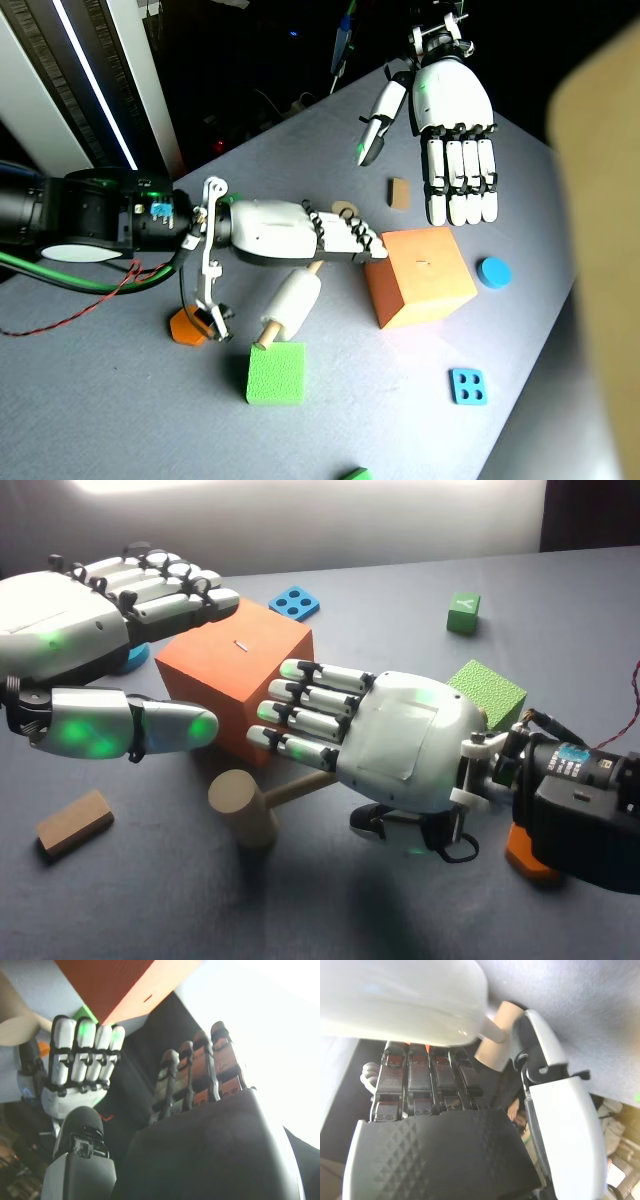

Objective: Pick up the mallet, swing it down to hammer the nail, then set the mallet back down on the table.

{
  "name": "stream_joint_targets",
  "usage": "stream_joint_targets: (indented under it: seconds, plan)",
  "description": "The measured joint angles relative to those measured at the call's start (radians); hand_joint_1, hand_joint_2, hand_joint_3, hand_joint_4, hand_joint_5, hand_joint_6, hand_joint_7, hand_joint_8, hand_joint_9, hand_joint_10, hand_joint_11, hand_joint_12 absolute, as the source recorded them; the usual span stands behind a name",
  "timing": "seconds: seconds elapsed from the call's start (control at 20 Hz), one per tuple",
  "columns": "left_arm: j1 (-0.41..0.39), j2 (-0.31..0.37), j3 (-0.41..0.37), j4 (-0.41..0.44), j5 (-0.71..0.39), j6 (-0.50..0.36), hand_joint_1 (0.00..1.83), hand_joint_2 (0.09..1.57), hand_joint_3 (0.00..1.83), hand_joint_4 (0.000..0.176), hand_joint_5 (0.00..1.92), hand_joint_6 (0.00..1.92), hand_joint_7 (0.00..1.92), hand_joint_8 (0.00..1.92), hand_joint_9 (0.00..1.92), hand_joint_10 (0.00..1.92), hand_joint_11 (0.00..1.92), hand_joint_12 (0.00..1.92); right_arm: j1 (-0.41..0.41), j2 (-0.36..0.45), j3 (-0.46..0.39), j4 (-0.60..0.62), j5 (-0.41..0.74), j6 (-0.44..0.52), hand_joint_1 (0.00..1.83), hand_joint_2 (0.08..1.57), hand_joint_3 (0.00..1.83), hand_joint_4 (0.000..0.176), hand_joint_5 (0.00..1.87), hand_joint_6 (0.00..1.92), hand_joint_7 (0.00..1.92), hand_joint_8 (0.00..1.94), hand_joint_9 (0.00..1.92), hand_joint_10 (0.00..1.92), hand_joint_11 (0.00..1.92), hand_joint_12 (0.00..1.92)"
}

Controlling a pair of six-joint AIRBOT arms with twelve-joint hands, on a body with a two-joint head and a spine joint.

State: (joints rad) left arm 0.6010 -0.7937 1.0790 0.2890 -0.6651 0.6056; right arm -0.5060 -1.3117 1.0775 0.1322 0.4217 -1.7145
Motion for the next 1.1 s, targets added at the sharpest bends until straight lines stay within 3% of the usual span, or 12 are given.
stream_joint_targets:
  seconds: [0.15,0.3,0.5,0.7,0.75,0.8,0.85,0.9,0.95,1.0,1.05,1.1]
  plan:
    - [-0.004,0.001,-0.004,-0.001,0.004,0.000,0.00,1.19,0.00,0.000,0.07,0.00,0.04,0.00,0.03,0.00,0.02,0.03,0.011,0.037,-0.037,0.016,-0.006,-0.008,0.56,0.99,0.00,0.000,0.00,0.00,0.00,0.00,0.00,0.00,0.00,0.00]
    - [-0.013,0.005,-0.010,-0.004,0.011,0.000,0.00,1.19,0.00,0.000,0.05,0.00,0.02,0.00,0.02,0.00,0.01,0.03,0.027,0.122,-0.120,0.106,-0.008,-0.050,0.49,0.91,0.00,0.000,0.00,0.00,0.00,0.00,0.00,0.00,0.00,0.00]
    - [-0.021,0.008,-0.023,0.001,0.016,-0.001,0.00,1.19,0.00,0.000,0.07,0.01,0.04,0.01,0.03,0.00,0.02,0.03,0.102,0.290,-0.278,0.505,-0.055,-0.282,0.53,0.90,0.00,0.000,0.00,0.00,0.00,0.00,0.00,0.00,0.00,0.00]
    - [-0.032,0.011,-0.024,0.000,0.021,0.010,0.00,1.19,0.00,0.000,0.09,0.01,0.06,0.02,0.06,0.01,0.04,0.04,0.204,0.479,-0.432,1.049,-0.093,-0.643,0.54,0.91,0.00,0.000,0.03,0.01,0.04,0.01,0.02,0.01,0.00,0.00]
    - [-0.036,0.012,-0.029,-0.002,0.021,0.014,0.00,1.19,0.00,0.000,0.24,0.02,0.28,0.02,0.25,0.03,0.16,0.09,0.227,0.516,-0.456,1.122,-0.093,-0.683,0.56,0.89,0.01,0.000,0.14,0.02,0.17,0.03,0.16,0.02,0.00,0.36]
    - [-0.039,0.013,-0.029,0.000,0.021,0.016,0.00,1.20,0.00,0.000,0.41,0.03,0.49,0.02,0.45,0.03,0.29,0.12,0.241,0.549,-0.476,1.130,-0.097,-0.718,0.55,0.92,0.00,0.000,0.24,0.00,0.25,0.18,0.17,0.43,0.00,0.79]
    - [-0.045,0.014,-0.037,0.000,0.027,0.017,0.06,1.21,0.00,0.000,0.42,0.61,0.54,0.55,0.59,0.36,0.44,0.28,0.253,0.576,-0.498,1.144,-0.091,-0.772,0.52,0.94,0.00,0.000,0.06,0.95,0.05,1.25,0.03,1.52,0.00,1.69]
    - [-0.050,0.016,-0.047,-0.008,0.035,0.018,0.06,1.22,0.00,0.000,0.26,1.30,0.38,1.18,0.46,0.99,0.40,0.77,0.267,0.612,-0.526,1.210,-0.081,-0.869,0.47,0.96,0.00,0.000,0.01,1.61,0.01,1.80,0.01,1.84,0.00,1.87]
    - [-0.052,0.016,-0.058,-0.007,0.045,0.019,0.12,1.22,0.00,0.000,0.19,1.71,0.20,1.67,0.28,1.67,0.30,1.56,0.266,0.654,-0.550,1.245,-0.084,-0.893,0.48,0.96,0.00,0.000,0.02,1.86,0.00,1.91,0.05,1.90,0.10,1.91]
    - [-0.063,0.015,-0.064,0.006,0.066,0.029,0.10,1.23,0.00,0.000,0.18,1.78,0.16,1.78,0.23,1.87,0.28,1.85,0.266,0.693,-0.559,1.247,-0.101,-0.892,0.54,0.96,0.00,0.000,0.14,1.91,0.00,1.94,0.12,1.92,0.26,1.92]
    - [-0.074,0.014,-0.068,0.006,0.071,0.033,0.09,1.25,0.00,0.000,0.36,1.74,0.35,1.83,0.38,1.91,0.43,1.91,0.264,0.700,-0.556,1.244,-0.104,-0.882,0.57,0.98,0.00,0.000,0.44,1.92,0.39,1.94,0.48,1.92,0.71,1.92]
    - [-0.086,0.008,-0.068,0.000,0.067,0.038,0.02,1.27,0.01,0.000,0.56,1.83,0.60,1.90,0.60,1.92,0.64,1.92,0.261,0.702,-0.550,1.241,-0.102,-0.881,0.57,1.00,0.00,0.000,0.75,1.92,0.84,1.94,0.94,1.92,1.17,1.92]
